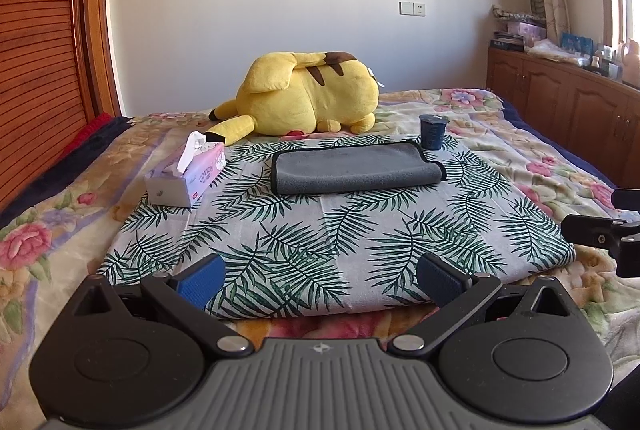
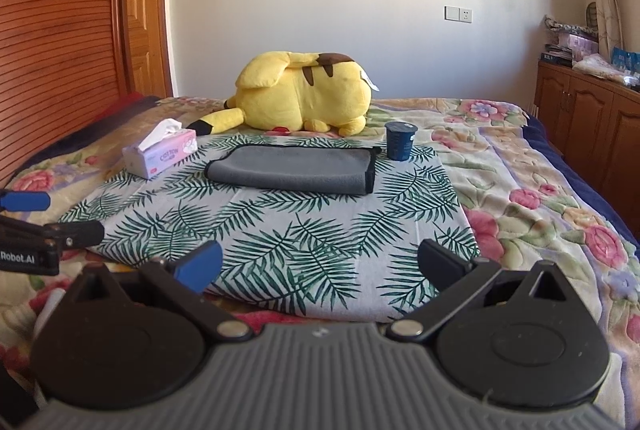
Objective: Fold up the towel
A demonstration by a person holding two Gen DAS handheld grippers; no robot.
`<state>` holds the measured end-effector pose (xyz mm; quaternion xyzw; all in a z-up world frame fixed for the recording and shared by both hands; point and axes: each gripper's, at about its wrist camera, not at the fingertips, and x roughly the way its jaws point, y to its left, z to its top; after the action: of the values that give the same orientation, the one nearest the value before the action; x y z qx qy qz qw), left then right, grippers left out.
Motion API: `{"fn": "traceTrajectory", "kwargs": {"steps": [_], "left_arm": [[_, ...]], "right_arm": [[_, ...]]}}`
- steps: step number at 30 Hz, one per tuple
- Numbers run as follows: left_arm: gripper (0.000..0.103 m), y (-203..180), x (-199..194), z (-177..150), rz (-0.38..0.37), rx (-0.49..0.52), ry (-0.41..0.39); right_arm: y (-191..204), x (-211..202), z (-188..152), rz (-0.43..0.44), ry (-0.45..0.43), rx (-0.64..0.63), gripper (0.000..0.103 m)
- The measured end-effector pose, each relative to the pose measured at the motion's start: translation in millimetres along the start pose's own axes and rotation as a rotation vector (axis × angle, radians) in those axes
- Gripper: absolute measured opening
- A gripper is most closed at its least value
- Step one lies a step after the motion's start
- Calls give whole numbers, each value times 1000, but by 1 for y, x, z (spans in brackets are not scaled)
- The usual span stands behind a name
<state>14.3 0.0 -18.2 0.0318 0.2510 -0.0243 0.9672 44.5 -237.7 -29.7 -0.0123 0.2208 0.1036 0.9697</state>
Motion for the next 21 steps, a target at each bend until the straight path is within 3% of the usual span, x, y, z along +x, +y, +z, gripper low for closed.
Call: {"fn": "traceTrajectory", "kwargs": {"steps": [21], "left_arm": [[87,4,-20,3,10,-16,-120]], "right_arm": [[-4,-15,1,-72,-115,12,103]]}}
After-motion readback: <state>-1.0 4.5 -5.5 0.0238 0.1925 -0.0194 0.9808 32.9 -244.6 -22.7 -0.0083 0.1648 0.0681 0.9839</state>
